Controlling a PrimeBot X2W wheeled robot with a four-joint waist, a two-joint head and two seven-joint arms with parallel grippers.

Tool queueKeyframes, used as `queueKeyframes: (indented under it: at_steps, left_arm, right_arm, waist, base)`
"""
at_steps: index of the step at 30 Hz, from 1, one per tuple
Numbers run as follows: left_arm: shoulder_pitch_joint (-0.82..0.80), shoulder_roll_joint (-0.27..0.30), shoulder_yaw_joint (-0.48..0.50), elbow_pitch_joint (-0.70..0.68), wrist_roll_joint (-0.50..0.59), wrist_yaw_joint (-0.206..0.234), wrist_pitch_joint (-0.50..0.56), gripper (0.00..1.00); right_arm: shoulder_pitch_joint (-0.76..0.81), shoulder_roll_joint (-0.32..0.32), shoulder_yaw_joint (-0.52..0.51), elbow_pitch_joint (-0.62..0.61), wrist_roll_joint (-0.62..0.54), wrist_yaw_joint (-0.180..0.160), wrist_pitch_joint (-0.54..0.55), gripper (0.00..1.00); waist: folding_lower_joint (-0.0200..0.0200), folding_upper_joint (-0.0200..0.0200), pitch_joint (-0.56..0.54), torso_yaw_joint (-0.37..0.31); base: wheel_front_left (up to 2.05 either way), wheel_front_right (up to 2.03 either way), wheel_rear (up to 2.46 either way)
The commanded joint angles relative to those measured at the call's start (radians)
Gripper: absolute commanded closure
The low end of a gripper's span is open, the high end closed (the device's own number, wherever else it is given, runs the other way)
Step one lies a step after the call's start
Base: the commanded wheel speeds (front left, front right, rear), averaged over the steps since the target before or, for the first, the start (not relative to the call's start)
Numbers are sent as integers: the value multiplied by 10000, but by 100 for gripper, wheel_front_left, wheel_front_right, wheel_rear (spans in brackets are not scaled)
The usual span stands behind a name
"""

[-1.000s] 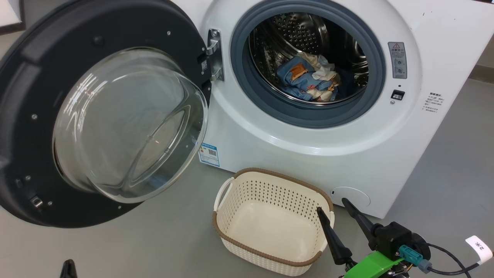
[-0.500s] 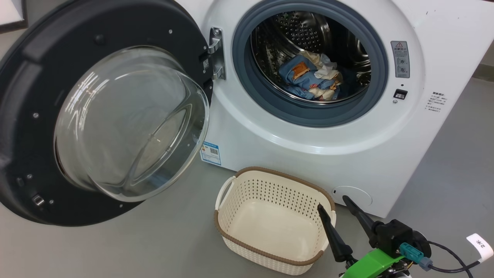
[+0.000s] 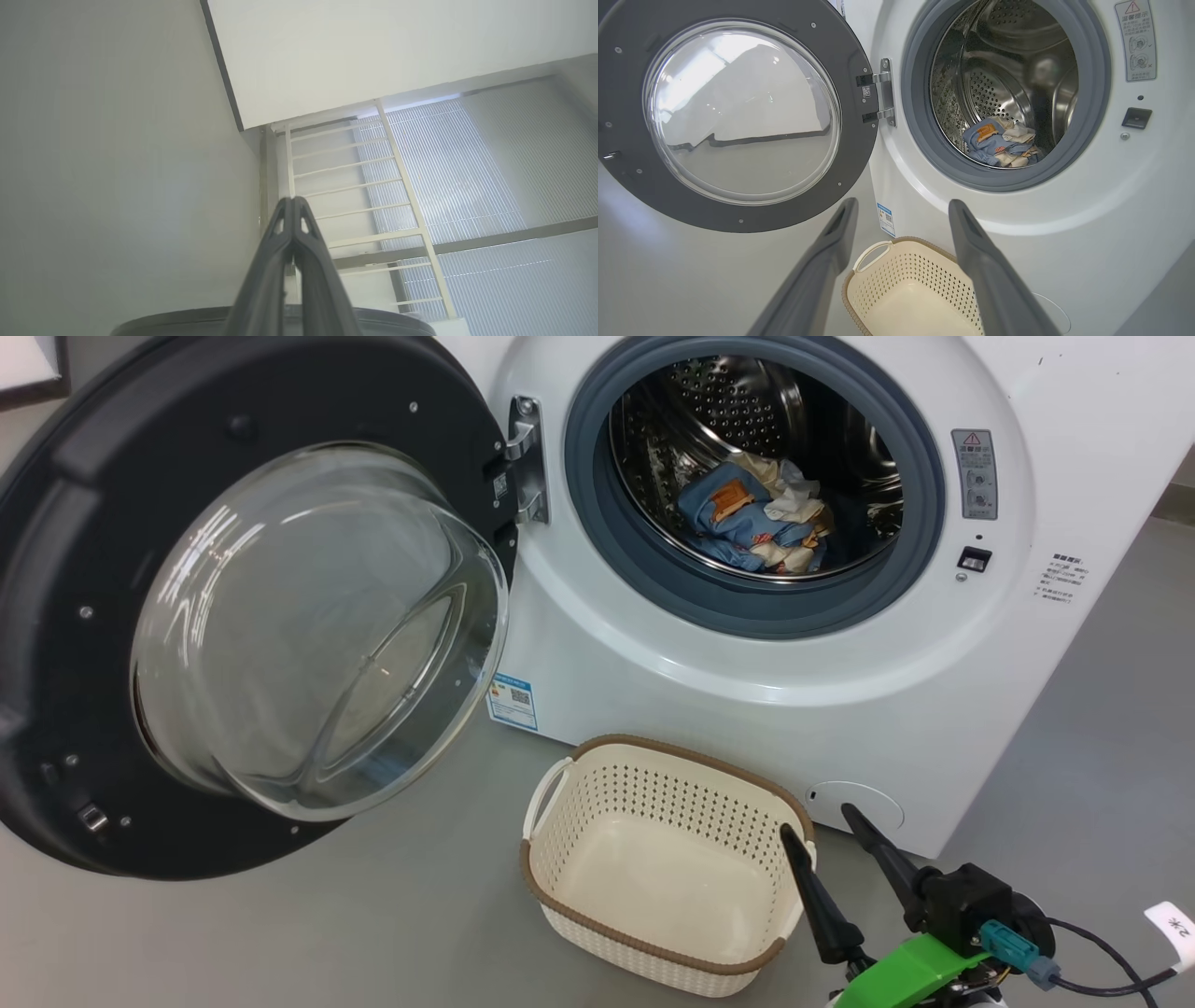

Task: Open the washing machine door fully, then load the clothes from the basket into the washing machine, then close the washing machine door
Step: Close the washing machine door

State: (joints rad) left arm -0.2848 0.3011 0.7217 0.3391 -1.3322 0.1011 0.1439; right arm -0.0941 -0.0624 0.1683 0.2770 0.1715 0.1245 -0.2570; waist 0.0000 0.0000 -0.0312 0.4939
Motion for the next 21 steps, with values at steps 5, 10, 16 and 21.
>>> queueKeyframes:
  at_steps: [5, 10, 16, 21]
  left_arm:
    - [-2014, 1684, 289, 1558, -638, 68, 638, 100]
    - [-2707, 2227, 367, 2682, -831, -133, 746, 100]
    - [-3323, 2644, 123, 4079, -837, -739, 969, 100]
    - [-3720, 2816, -11, 5051, -877, -1245, 1128, 100]
  right_arm:
    - [127, 65, -30, -369, -46, 62, -48, 0]
    - [114, 46, 23, -370, -128, 62, -48, 0]
    - [-30, -74, 100, -332, -202, 62, -48, 0]
    - [-137, -178, 119, -301, -263, 62, -48, 0]
  waist:
    - [0, 0, 1, -139]
    - [0, 0, 144, -496]
    - [0, 0, 393, -983]
    - [0, 0, 580, -1273]
  base:
    - [0, 0, 0]
    - [0, 0, 0]
    - [0, 0, 0]
    - [0, 0, 0]
